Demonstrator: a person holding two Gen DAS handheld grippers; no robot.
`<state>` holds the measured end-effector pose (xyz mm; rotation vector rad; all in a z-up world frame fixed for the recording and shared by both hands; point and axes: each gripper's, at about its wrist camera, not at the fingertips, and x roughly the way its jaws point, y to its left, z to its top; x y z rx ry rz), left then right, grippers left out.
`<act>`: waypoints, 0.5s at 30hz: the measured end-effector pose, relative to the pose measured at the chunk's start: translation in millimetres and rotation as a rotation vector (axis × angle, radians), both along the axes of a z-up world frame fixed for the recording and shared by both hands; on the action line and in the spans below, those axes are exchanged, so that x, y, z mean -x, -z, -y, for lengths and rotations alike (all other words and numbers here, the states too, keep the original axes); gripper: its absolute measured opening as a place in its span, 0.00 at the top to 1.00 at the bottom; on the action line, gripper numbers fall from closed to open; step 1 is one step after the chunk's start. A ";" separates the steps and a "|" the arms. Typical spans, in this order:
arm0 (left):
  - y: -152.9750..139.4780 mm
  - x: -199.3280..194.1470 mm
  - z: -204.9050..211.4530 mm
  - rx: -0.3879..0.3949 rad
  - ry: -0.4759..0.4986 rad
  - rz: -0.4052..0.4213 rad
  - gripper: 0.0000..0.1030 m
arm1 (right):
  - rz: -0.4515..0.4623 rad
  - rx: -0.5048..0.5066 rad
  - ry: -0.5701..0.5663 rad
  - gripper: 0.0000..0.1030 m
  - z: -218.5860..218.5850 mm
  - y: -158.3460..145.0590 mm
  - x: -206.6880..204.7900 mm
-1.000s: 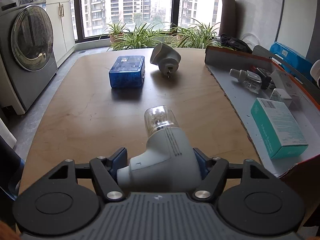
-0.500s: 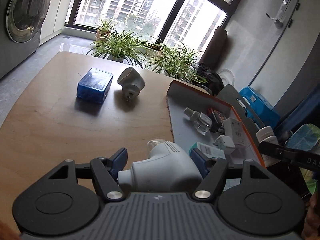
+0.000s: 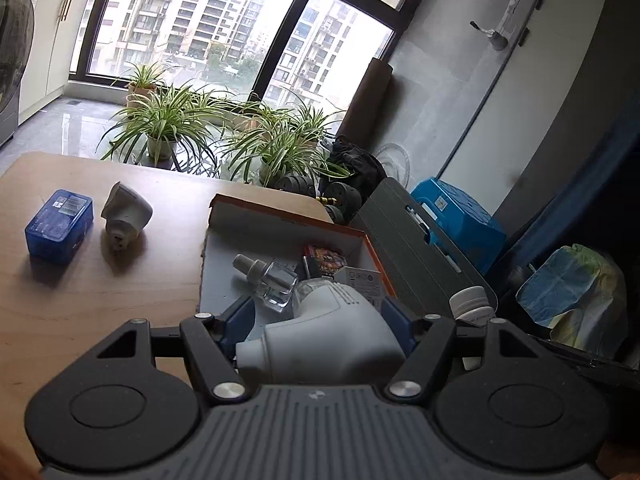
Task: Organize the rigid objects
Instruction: 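Carry the white diffuser over the tray with the left tool while the right tool carries the pill bottle there, then lower the diffuser into the tray with the left tool while the right tool lowers the pill bottle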
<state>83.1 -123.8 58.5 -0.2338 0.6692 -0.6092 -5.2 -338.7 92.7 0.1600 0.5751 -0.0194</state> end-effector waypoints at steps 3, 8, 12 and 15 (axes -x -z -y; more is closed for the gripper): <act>-0.3 -1.4 9.3 -0.009 0.004 0.003 0.31 | -0.001 -0.005 0.013 0.61 7.4 1.3 0.4; 0.2 1.9 18.1 -0.043 0.001 0.021 0.31 | -0.012 -0.016 0.012 0.61 9.9 6.8 -0.1; 1.8 3.7 18.3 -0.055 -0.012 0.017 0.31 | -0.023 -0.020 0.004 0.61 9.1 11.0 -0.4; 3.0 3.8 18.1 -0.061 -0.020 0.011 0.31 | -0.027 -0.023 0.001 0.61 8.2 12.3 -0.6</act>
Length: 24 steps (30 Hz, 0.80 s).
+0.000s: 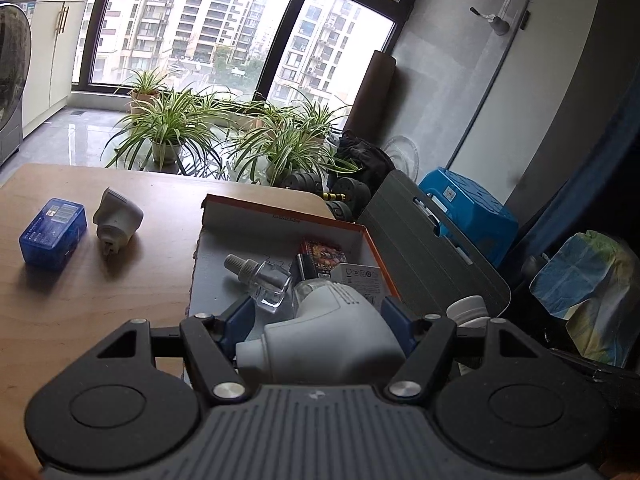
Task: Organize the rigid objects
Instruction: 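Lower the diffuser into the tray with the left tool while the right tool lowers the pill bottle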
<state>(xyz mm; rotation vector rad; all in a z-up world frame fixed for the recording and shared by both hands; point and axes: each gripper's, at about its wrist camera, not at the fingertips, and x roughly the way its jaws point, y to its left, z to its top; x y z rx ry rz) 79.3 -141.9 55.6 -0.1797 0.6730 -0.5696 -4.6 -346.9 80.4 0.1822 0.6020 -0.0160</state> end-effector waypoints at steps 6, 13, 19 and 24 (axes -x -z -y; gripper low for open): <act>0.4 -0.2 0.4 -0.009 -0.005 -0.002 0.31 | -0.005 0.002 -0.007 0.61 -1.4 0.9 -2.0; -0.6 0.1 1.5 -0.020 -0.006 0.003 0.31 | -0.013 0.003 -0.016 0.61 -2.4 2.7 -2.9; -0.4 -0.9 1.5 -0.021 -0.005 0.001 0.31 | -0.016 0.004 -0.018 0.61 -2.9 3.4 -3.2; 0.0 -0.9 1.2 -0.022 -0.006 0.000 0.31 | -0.024 0.002 -0.021 0.61 -5.0 7.3 -4.1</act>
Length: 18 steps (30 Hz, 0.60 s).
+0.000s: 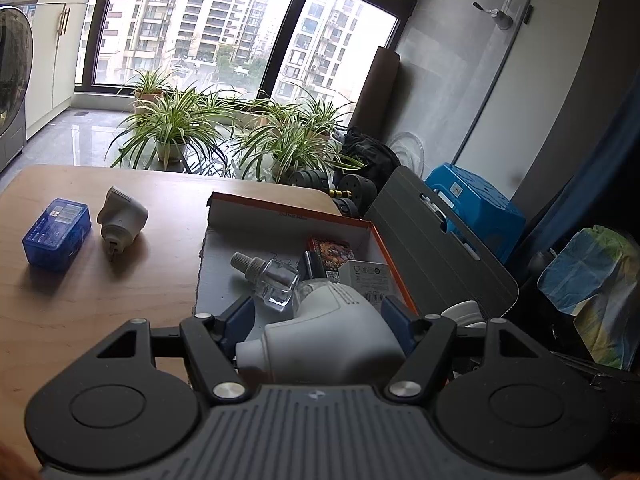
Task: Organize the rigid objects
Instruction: 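Lower the diffuser into the tray with the left tool while the right tool lowers the pill bottle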
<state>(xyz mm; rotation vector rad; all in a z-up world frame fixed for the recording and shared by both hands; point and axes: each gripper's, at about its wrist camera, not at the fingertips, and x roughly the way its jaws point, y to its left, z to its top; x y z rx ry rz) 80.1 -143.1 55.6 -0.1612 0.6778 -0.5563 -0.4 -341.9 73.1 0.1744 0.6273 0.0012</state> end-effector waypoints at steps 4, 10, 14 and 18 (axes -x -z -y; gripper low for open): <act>1.5 -0.1 0.9 -0.002 0.003 -0.003 0.31 | -0.005 -0.002 -0.002 0.61 -0.8 2.1 -1.3; 4.1 -0.3 2.3 -0.004 0.006 -0.007 0.31 | -0.010 -0.002 -0.002 0.61 -1.2 4.9 -3.4; 6.0 -1.0 2.7 -0.006 0.006 -0.014 0.31 | -0.016 -0.005 -0.001 0.61 -0.2 6.0 -4.3; 7.6 -0.8 3.5 -0.008 0.008 -0.018 0.31 | -0.022 -0.006 0.000 0.61 0.4 7.7 -5.3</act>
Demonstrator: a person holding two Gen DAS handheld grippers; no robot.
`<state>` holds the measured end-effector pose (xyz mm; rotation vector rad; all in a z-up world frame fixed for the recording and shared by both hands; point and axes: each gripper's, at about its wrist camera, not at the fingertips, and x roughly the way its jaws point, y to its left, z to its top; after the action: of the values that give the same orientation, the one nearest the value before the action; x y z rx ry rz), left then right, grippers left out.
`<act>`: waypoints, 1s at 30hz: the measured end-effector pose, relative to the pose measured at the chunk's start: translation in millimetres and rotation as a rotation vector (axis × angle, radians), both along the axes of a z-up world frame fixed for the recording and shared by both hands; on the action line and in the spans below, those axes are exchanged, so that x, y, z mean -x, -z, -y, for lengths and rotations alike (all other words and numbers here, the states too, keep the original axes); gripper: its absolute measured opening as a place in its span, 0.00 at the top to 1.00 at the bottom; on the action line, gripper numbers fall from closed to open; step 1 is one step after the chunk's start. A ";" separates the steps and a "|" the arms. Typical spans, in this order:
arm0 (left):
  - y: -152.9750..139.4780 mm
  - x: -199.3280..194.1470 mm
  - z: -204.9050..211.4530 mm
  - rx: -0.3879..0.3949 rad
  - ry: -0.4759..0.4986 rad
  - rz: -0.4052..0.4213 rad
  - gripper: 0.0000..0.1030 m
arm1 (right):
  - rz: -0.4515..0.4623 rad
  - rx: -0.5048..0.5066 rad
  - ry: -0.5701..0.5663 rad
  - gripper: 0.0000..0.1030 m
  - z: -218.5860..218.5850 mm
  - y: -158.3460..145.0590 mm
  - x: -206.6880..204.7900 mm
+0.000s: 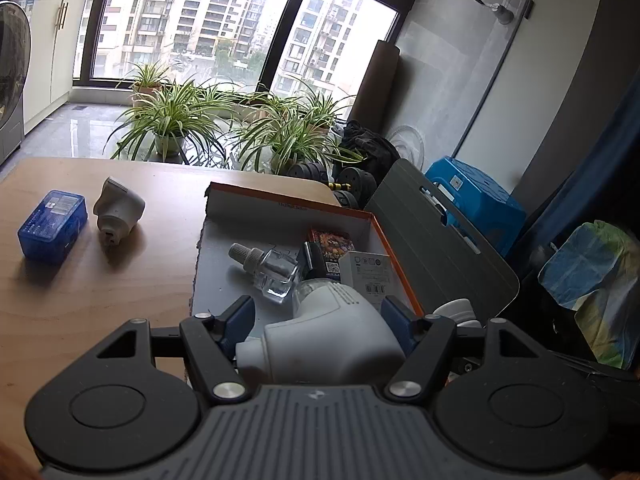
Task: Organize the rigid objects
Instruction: 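Lower the diffuser into the tray with the left tool while the right tool lowers the pill bottle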
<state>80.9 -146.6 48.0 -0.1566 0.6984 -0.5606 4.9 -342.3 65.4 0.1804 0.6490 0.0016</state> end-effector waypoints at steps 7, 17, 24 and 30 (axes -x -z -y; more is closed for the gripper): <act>3.7 -0.1 1.6 -0.001 0.006 -0.011 0.31 | -0.009 -0.002 0.003 0.61 0.9 3.1 -0.8; 8.9 -0.9 3.8 -0.010 0.014 -0.023 0.31 | -0.024 -0.006 0.005 0.61 1.7 7.8 -4.8; 12.9 -1.4 5.1 -0.020 0.023 -0.029 0.31 | -0.035 -0.007 0.007 0.61 2.8 11.9 -7.9; 16.9 -0.8 7.2 -0.033 0.034 -0.030 0.31 | -0.041 -0.006 0.011 0.61 5.5 14.2 -13.2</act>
<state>81.8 -153.7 31.1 -0.1228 0.7403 -0.5804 18.1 -347.8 51.2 0.1903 0.6890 -0.0108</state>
